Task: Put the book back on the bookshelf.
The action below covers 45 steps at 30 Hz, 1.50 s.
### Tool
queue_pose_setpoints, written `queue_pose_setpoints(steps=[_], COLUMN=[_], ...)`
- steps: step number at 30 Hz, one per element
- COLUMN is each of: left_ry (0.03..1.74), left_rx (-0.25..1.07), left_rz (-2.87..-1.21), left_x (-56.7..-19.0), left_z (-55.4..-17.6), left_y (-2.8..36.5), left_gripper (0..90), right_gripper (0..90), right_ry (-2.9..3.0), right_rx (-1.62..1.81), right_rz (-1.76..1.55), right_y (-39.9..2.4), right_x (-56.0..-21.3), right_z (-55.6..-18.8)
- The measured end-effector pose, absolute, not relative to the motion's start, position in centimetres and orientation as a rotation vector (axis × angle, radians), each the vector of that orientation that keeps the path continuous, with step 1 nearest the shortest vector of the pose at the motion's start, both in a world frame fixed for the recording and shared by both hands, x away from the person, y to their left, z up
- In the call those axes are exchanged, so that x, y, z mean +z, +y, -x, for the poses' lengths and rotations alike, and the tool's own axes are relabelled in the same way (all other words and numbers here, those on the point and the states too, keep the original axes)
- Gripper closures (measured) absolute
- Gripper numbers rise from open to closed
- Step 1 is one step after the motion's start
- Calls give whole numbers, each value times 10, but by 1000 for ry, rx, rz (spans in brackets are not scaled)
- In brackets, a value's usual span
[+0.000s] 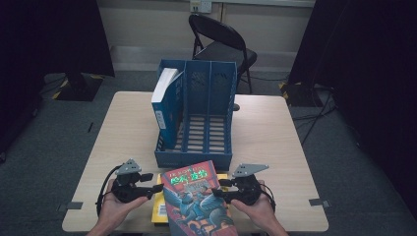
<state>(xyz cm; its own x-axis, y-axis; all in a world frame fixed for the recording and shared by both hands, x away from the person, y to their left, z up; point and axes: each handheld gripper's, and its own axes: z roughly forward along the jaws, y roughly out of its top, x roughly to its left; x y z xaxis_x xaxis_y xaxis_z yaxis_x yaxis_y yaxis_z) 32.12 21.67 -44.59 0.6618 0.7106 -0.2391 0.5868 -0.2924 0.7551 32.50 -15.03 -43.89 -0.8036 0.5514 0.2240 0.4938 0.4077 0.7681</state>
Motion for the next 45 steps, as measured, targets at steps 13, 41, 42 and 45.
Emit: queue_pose_setpoints(steps=[13, 41, 42, 45], left_ry=[1037, 978, 979, 981], left_rx=[149, 112, 121, 119], left_rz=[-1971, -1984, -1985, -1968], left_x=[-445, -445, -445, -446], left_z=[-338, -334, -337, -336], left_y=[211, 176, 175, 176], left_gripper=[379, 357, 352, 350], right_gripper=[526, 460, 460, 461], right_ry=[2571, 2485, 2484, 2488], right_rx=[1396, 1354, 1359, 1367], right_rz=[-969, -1012, -1013, -1013], right_y=[-160, -152, -152, -152], right_x=[-441, -441, -441, -441], right_z=[-319, -308, -309, -311])
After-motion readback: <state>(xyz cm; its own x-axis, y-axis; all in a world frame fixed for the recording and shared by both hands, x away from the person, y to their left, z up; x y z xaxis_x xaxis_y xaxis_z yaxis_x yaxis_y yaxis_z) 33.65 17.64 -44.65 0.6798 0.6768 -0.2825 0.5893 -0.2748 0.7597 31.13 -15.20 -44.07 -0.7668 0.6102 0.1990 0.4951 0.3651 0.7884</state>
